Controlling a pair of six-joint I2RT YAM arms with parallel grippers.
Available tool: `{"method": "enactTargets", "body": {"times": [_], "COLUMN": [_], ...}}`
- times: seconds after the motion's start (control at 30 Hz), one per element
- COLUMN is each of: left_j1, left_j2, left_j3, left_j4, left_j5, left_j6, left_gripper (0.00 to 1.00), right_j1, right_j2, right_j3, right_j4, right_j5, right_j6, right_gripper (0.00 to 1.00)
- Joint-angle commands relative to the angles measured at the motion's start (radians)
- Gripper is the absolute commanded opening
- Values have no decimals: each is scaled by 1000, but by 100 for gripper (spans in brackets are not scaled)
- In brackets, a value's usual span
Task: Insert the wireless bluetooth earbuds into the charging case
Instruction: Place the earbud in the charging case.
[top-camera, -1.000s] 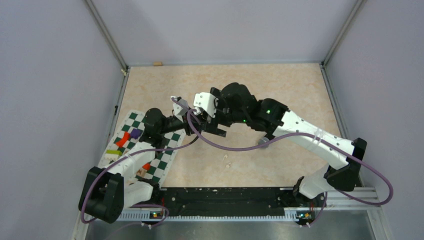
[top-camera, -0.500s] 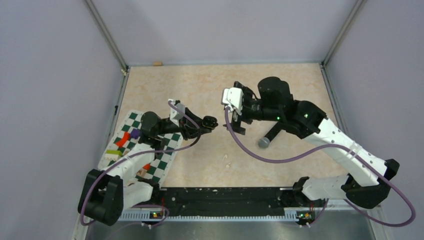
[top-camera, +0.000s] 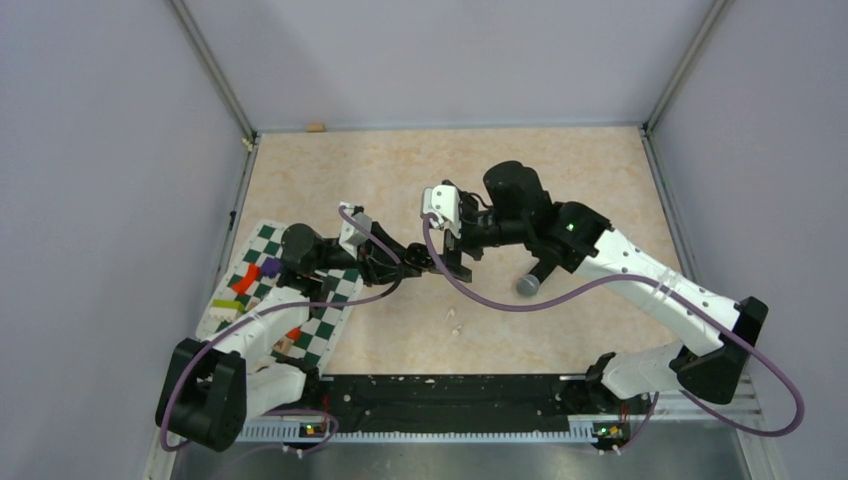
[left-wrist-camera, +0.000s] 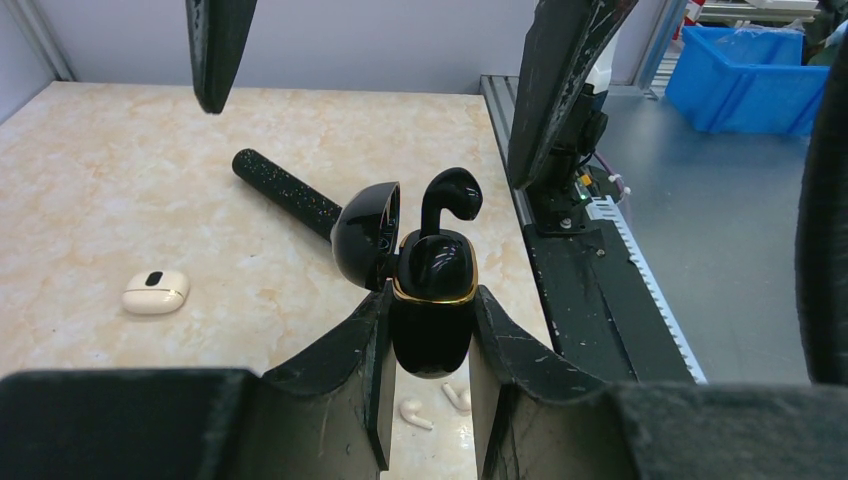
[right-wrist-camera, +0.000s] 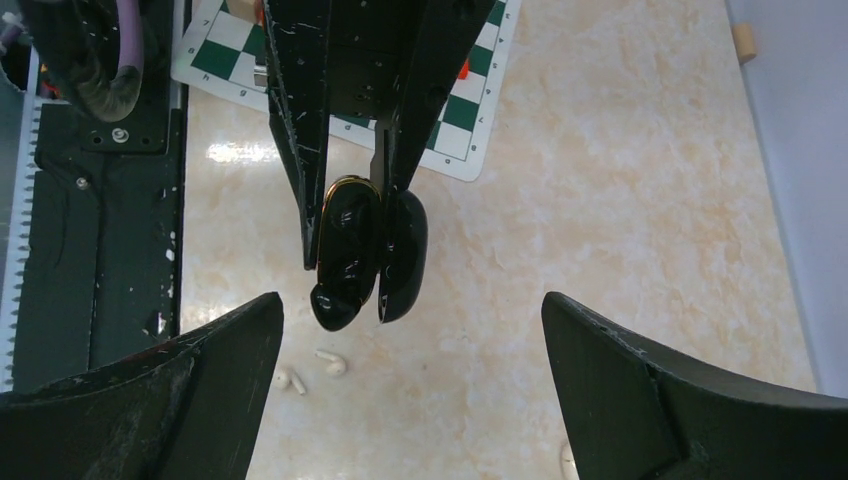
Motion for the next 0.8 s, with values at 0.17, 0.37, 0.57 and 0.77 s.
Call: {"method": "enactTargets", "body": {"times": [0.17, 0.37, 0.57, 0.77], "left_j1": [-7, -11, -13, -13], "left_j2": [-13, -8, -9, -9], "left_j3": [7, 11, 13, 14], "left_j4": [10, -4, -10, -20], "left_j5": [17, 17, 19, 19], "left_j6": [25, 33, 36, 43], "left_gripper": [0, 0, 0, 0], "right_j1": [-7, -7, -4, 7], "right_j2": [30, 38, 52, 53], "right_j3": [47, 53, 51, 45], "right_j4": [77, 92, 106, 141], "right_j5": [7, 24, 61, 132], "right_j6": [67, 84, 91, 100], "right_gripper": [99, 99, 99, 99]}}
